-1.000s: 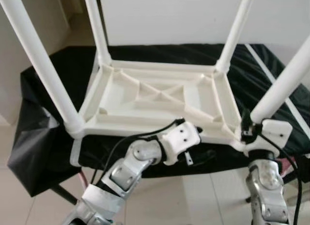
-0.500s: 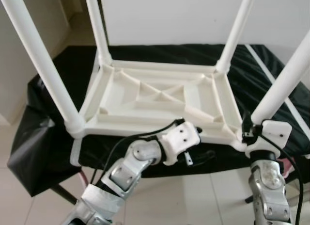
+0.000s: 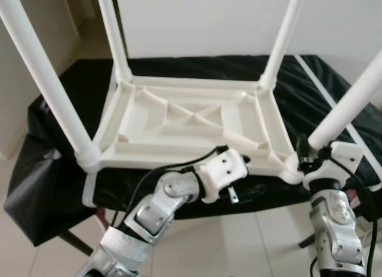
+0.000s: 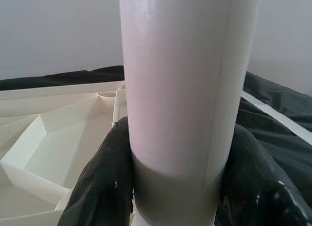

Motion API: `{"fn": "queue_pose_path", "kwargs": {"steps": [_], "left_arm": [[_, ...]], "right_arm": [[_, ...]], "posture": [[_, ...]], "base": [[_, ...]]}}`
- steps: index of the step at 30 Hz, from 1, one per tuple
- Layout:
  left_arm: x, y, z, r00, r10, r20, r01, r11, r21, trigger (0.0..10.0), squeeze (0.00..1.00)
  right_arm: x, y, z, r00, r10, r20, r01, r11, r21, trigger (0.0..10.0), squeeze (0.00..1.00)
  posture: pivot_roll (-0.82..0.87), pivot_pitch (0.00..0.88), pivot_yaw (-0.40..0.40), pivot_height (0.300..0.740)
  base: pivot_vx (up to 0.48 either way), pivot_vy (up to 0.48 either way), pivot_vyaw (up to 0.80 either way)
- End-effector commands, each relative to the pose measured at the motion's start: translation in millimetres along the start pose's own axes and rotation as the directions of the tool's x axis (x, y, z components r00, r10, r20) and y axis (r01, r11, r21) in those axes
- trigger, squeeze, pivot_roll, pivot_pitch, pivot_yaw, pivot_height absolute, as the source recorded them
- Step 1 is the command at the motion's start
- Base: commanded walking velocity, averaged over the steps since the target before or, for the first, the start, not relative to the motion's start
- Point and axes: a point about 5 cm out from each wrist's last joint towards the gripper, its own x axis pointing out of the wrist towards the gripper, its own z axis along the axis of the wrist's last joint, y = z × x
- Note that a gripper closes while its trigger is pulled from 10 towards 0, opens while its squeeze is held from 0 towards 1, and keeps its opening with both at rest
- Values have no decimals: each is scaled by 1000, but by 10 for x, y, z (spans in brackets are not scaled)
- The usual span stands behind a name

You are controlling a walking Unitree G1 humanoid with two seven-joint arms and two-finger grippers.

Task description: Building children table

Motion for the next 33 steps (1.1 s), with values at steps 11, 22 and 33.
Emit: {"fn": "queue_pose_path", "kwargs": {"steps": [11,22,33], "left_arm": [[3,-28,10,1000,-30,-8,30,1000,6,10000,0],[12,-46,24,999,-32,-3,32,999,4,10000,0],[4,-49,31,1000,-27,-1,27,1000,0,10000,0]], "right_arm": [[-58,-135,-320,975,-87,-206,112,987,113,10000,0],[63,-145,-289,956,-129,-262,168,977,131,10000,0],[89,-113,-224,931,-313,-189,324,946,28,10000,0]], "posture": [[-82,47,-7,740],[-80,47,-16,740],[-74,47,-20,740]], "base": [[0,0,0],[0,0,0],[0,0,0]]}}
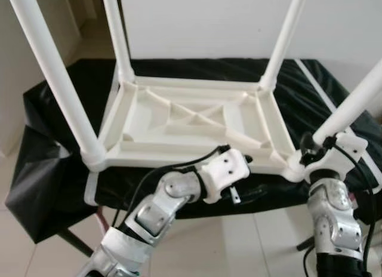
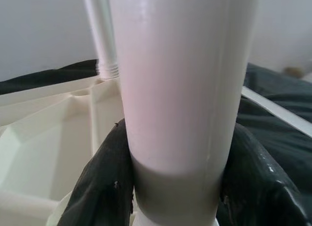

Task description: Building children table

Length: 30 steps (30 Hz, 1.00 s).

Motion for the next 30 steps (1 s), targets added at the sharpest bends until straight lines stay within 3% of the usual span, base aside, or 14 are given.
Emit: {"fn": "queue_pose_path", "kwargs": {"steps": [1,6,7,11,15,30], "left_arm": [[-3,-30,0,1000,-24,-9,24,1000,4,10000,0],[-1,-24,8,1000,-24,-7,24,1000,6,10000,0],[4,-11,22,1000,-25,-5,25,1000,8,10000,0],[1,13,27,1000,-18,-5,18,1000,8,10000,0],[5,21,29,1000,-12,-4,12,1000,8,10000,0],[14,60,51,1000,-2,3,2,1000,14,10000,0]], "right_arm": [[-38,-89,-217,987,-121,-103,118,993,-28,10000,0],[-33,-2,-219,975,-204,-93,201,979,-38,10000,0],[-13,85,-195,951,-300,-70,298,954,-39,10000,0],[23,142,-185,917,-392,-75,393,920,-9,10000,0],[87,184,-152,907,-416,-60,417,909,-2,10000,0],[265,54,-216,816,-576,-46,576,817,5,10000,0]], "posture": [[-74,47,-20,740],[-73,48,-18,740],[-70,50,-19,740],[-69,52,-19,740],[-64,51,-24,740],[-60,48,-24,740]], "base": [[0,0,0],[0,0,0],[0,0,0],[0,0,0],[0,0,0],[0,0,0]]}}
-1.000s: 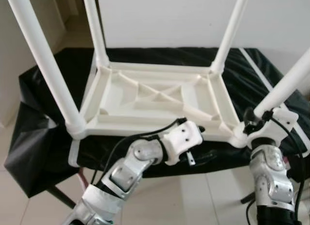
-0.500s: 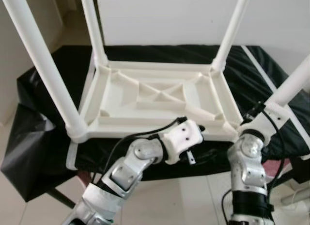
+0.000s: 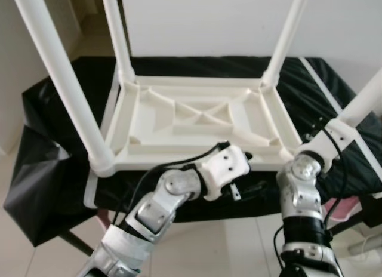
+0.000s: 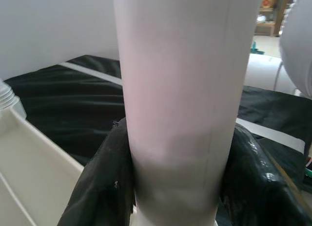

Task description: Building children table

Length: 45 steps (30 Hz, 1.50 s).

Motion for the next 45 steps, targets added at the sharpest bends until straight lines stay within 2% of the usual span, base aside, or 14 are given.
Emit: {"fn": "queue_pose_path", "kwargs": {"steps": [1,21,22,25,29,30,32,33,40,45], "left_arm": [[5,12,4,1000,-12,-7,12,1000,5,10000,0],[-5,4,-9,1000,-17,-16,17,1000,2,10000,0],[-6,2,-9,1000,-18,-17,18,1000,1,10000,0],[-11,-1,-12,1000,-19,-19,19,1000,0,10000,0],[-12,-5,-11,1000,-20,-19,20,1000,-1,10000,0],[-11,-7,-9,1000,-20,-17,20,1000,-2,10000,0],[-11,-7,-9,1000,-20,-17,20,1000,-2,10000,0],[-8,-15,-4,1000,-19,-15,19,1000,-4,10000,0],[-3,-27,3,1000,-16,-10,16,1000,-9,10000,0],[-8,-31,10,1000,-15,-8,15,1000,-11,10000,0]], "right_arm": [[47,-189,-203,990,-112,-92,110,994,-25,10000,0],[79,-167,-224,994,-91,-67,89,996,-21,10000,0],[88,-165,-209,995,-80,-55,79,997,-18,10000,1000],[101,-131,-167,999,-15,-28,15,1000,6,10000,1000],[112,-122,-143,1000,13,-2,-13,1000,1,10000,1000],[131,-116,-121,999,41,16,-41,999,-5,10000,949],[131,-116,-121,999,41,16,-41,999,-5,10000,949],[177,-114,-68,993,105,55,-104,994,-22,10000,0],[269,-144,-4,970,226,94,-222,974,-53,10000,0],[262,-192,-42,943,328,61,-324,944,-56,10000,0]], "posture": [[-59,48,-23,740],[-54,51,-15,740],[-54,52,-14,740],[-53,51,-13,740],[-52,51,-14,740],[-52,49,-15,740],[-52,49,-15,740],[-54,51,-18,740],[-56,54,-20,740],[-58,54,-19,740]], "base": [[0,0,0],[0,0,0],[0,0,0],[0,0,0],[0,0,0],[0,0,0],[0,0,0],[0,0,0],[0,0,0],[0,0,0]]}}
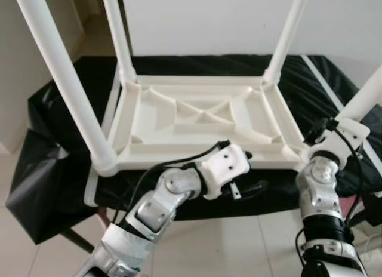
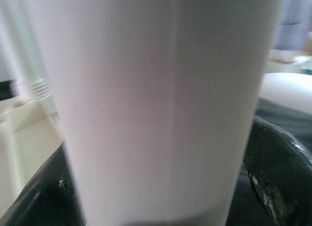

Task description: Building children table

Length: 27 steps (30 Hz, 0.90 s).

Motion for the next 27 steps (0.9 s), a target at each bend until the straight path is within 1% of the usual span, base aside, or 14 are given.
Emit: {"fn": "queue_pose_path", "kwargs": {"steps": [1,2,6,11,12,13,14,15,18,19,22,23,24,27], "left_arm": [[-5,-25,11,1000,-14,0,14,1000,-3,10000,0],[-11,-21,11,1000,-14,-2,14,1000,-3,10000,0],[-13,-25,8,1000,-18,-4,18,1000,-5,10000,0],[-8,-37,2,1000,-27,-5,27,1000,-9,10000,0],[-1,-47,-4,999,-32,-6,32,999,-10,10000,0],[-1,-47,-4,999,-32,-6,32,999,-10,10000,0],[10,-59,-10,999,-36,-9,36,999,-13,10000,0],[14,-58,-14,999,-37,-13,37,999,-12,10000,0],[15,-54,-17,999,-37,-16,37,999,-11,10000,0],[16,-48,-20,999,-36,-20,36,999,-5,10000,0],[15,-45,-21,999,-36,-23,36,999,-1,10000,0],[16,-40,-20,999,-35,-25,35,999,0,10000,0],[16,-40,-20,999,-35,-25,35,999,0,10000,0],[15,-36,-15,999,-32,-27,32,999,1,10000,0]], "right_arm": [[-27,-21,-38,998,51,-25,-50,999,11,10000,0],[-69,-104,-111,988,144,-50,-145,989,-1,10000,0],[-86,-218,-153,975,213,-65,-216,976,-31,10000,0],[-72,-301,-156,964,258,-65,-262,964,-55,10000,0],[-63,-337,-156,952,297,-68,-301,951,-63,10000,0],[-63,-337,-156,952,297,-68,-301,951,-63,10000,0],[-48,-369,-151,931,358,-72,-362,929,-70,10000,0],[-27,-378,-140,917,391,-74,-396,915,-72,10000,0],[-7,-382,-128,904,420,-75,-425,902,-72,10000,0],[12,-375,-115,888,452,-78,-458,886,-75,10000,0],[29,-367,-103,876,476,-80,-482,873,-75,10000,0],[52,-362,-88,859,505,-87,-511,856,-75,10000,0],[52,-362,-88,859,505,-87,-511,856,-75,10000,0],[114,-355,-50,826,556,-90,-563,822,-86,10000,0]], "posture": [[-58,54,-19,740],[-61,55,-17,740],[-64,54,-13,740],[-69,55,-8,740],[-74,53,-3,740],[-74,53,-3,740],[-76,52,-1,740],[-78,50,2,740],[-78,49,5,740],[-79,49,6,740],[-79,49,6,740],[-78,48,8,740],[-78,48,8,740],[-76,47,10,740]], "base": [[0,0,0],[0,0,0],[0,0,0],[0,0,0],[0,0,0],[0,0,0],[0,0,0],[0,0,0],[0,0,0],[0,0,0],[0,0,0],[0,0,0],[0,0,0],[0,0,0]]}}
